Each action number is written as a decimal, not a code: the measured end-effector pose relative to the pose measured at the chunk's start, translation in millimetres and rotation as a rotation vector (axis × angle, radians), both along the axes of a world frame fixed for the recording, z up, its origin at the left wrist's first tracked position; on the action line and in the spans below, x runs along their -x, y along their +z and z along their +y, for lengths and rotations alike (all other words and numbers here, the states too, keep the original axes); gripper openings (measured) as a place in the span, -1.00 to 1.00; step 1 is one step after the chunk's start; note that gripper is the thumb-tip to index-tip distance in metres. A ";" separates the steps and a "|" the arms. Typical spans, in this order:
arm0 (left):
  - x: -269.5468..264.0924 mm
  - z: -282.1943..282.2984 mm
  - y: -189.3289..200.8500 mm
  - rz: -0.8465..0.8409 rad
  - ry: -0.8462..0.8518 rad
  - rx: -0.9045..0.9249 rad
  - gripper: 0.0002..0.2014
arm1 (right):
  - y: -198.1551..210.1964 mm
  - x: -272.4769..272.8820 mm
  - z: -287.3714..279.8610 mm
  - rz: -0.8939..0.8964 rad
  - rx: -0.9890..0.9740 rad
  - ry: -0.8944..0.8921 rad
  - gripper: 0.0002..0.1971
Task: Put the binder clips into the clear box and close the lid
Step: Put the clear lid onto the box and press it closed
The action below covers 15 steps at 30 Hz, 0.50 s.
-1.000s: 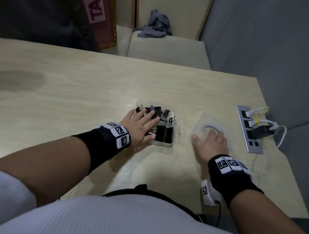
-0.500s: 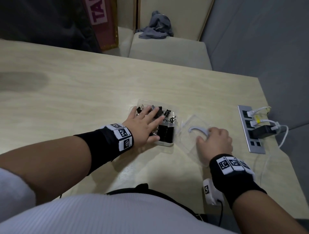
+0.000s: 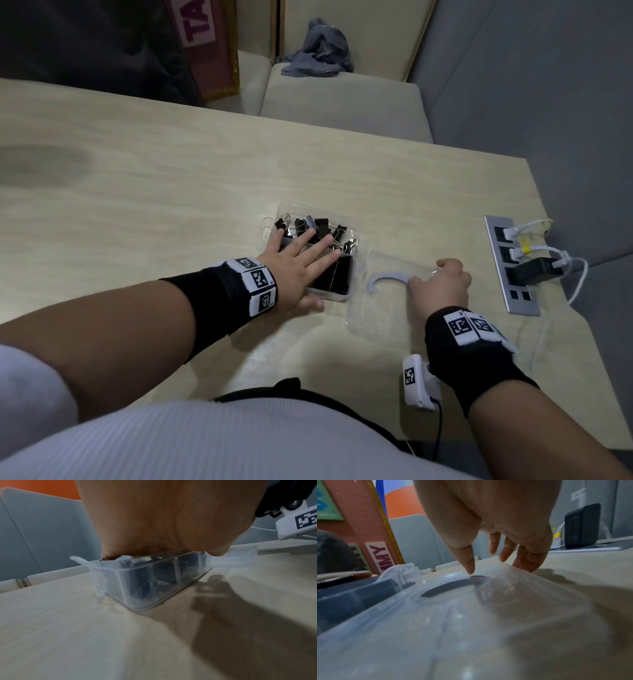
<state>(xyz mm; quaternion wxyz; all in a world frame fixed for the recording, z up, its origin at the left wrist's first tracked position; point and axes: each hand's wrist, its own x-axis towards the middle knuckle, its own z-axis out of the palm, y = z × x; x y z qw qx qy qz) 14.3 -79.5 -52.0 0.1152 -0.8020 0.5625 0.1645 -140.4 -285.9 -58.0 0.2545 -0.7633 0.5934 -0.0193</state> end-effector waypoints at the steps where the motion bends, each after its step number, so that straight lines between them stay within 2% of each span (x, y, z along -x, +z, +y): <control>1: 0.0 0.1 -0.5 0.003 0.003 0.003 -0.11 | 0.8 -1.6 1.5 -0.019 0.003 0.001 -0.47; 5: -0.2 -0.2 -1.3 0.005 0.015 0.010 -0.13 | 6.7 -2.2 2.8 0.022 0.001 -0.071 -0.36; 9: 1.6 0.4 -0.1 -0.006 0.015 0.008 -0.14 | 10.2 0.8 2.4 0.274 -0.168 -0.172 -0.31; 11: 1.4 -0.2 1.0 -0.009 0.006 -0.002 -0.13 | 5.3 -0.1 3.1 0.271 -0.237 -0.156 -0.36; 15: -1.5 0.2 3.3 -0.008 -0.003 -0.021 -0.10 | 3.1 1.3 3.5 0.244 -0.204 -0.141 -0.41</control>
